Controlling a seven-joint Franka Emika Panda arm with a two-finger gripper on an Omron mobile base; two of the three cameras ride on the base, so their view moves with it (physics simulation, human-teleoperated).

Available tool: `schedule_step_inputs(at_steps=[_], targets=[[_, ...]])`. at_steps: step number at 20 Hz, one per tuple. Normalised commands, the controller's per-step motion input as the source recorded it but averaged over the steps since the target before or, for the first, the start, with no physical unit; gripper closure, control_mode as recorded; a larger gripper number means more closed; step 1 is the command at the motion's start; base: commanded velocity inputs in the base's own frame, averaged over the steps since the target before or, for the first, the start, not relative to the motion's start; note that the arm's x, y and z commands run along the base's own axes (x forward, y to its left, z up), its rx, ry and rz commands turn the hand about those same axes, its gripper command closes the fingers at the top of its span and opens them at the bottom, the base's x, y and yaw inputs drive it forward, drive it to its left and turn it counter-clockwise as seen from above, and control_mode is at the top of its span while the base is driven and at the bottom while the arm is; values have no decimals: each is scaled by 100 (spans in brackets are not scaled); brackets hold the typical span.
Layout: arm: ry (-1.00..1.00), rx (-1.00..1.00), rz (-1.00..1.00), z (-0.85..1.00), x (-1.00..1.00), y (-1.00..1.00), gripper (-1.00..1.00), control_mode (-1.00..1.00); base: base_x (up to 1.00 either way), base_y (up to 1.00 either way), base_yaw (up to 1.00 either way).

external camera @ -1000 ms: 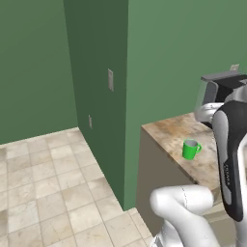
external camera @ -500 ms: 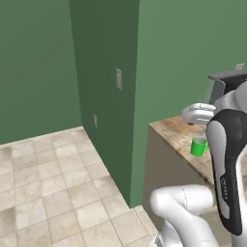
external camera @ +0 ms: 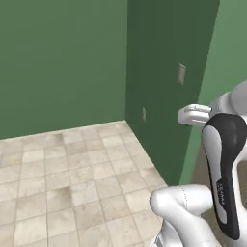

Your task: Clear the mugs and bowl far away from the sink.

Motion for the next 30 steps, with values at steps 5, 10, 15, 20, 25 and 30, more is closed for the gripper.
schedule_step_inputs(at_steps=[5, 10, 15, 20, 25, 30], targets=[[0, 0, 0, 0, 0, 0, -100, 100, 9, 99, 63], [0, 0, 0, 0, 0, 0, -100, 100, -1, 66, 88], [0, 0, 0, 0, 0, 0, -100, 100, 0, 29, 100], [0, 0, 0, 0, 0, 0, -100, 100, 0, 17, 100], [0, 0, 0, 0, 0, 0, -100, 100, 26, -5, 96], [0, 0, 0, 0, 0, 0, -100, 100, 100, -47, 57]])
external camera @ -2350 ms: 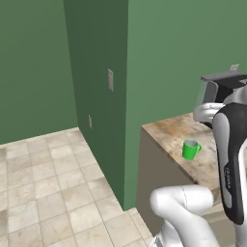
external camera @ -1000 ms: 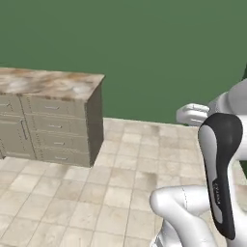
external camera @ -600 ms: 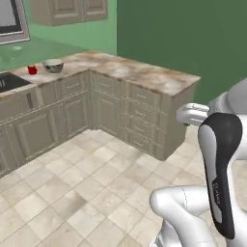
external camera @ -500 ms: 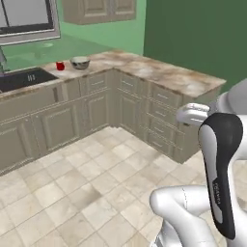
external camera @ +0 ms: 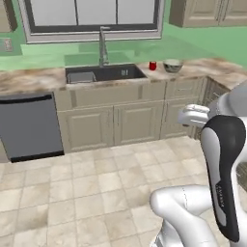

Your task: Clear the mugs and bowl far away from the sink.

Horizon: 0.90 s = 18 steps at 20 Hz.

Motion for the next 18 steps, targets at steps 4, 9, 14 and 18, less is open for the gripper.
schedule_step_inputs(at_steps=[4, 9, 14, 18], targets=[[0, 0, 0, 0, 0, 0, -100, 100, 100, -65, 38], [0, 0, 0, 0, 0, 0, -100, 100, 100, -95, 19], [0, 0, 0, 0, 0, 0, -100, 100, 100, -100, -2], [0, 0, 0, 0, 0, 0, -100, 100, 100, -100, -5]])
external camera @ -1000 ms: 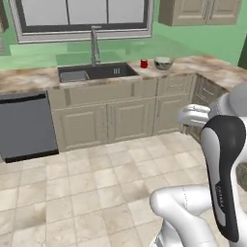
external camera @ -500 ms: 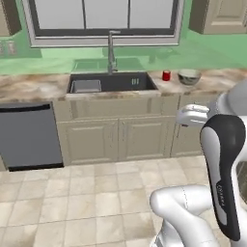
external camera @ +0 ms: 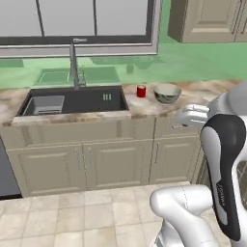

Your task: Clear the mugs and bowl far away from the sink.

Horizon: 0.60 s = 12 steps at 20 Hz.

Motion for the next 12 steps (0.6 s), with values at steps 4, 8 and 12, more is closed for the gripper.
schedule_step_inputs(at_steps=[4, 8, 12], targets=[[0, 0, 0, 0, 0, 0, -100, 100, 98, -82, 0], [0, 0, 0, 0, 0, 0, -100, 100, 100, -55, -2], [0, 0, 0, 0, 0, 0, -100, 100, 100, -4, -10]])
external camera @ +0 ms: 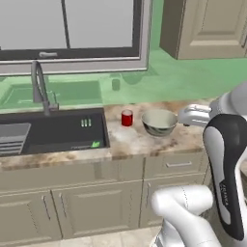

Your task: Clear the mugs and bowl far away from the sink.

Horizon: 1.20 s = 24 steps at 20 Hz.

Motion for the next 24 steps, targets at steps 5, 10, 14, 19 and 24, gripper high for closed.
schedule_step_inputs(at_steps=[5, 10, 14, 19, 24], targets=[[0, 0, 0, 0, 0, 0, -100, 100, 100, 0, -9], [0, 0, 0, 0, 0, 0, -100, 100, 58, -16, -2], [0, 0, 0, 0, 0, 0, -100, 100, -8, -28, 0], [0, 0, 0, 0, 0, 0, -100, 100, -67, 0, 0], [0, 0, 0, 0, 0, 0, -100, 100, -62, -12, -11]])
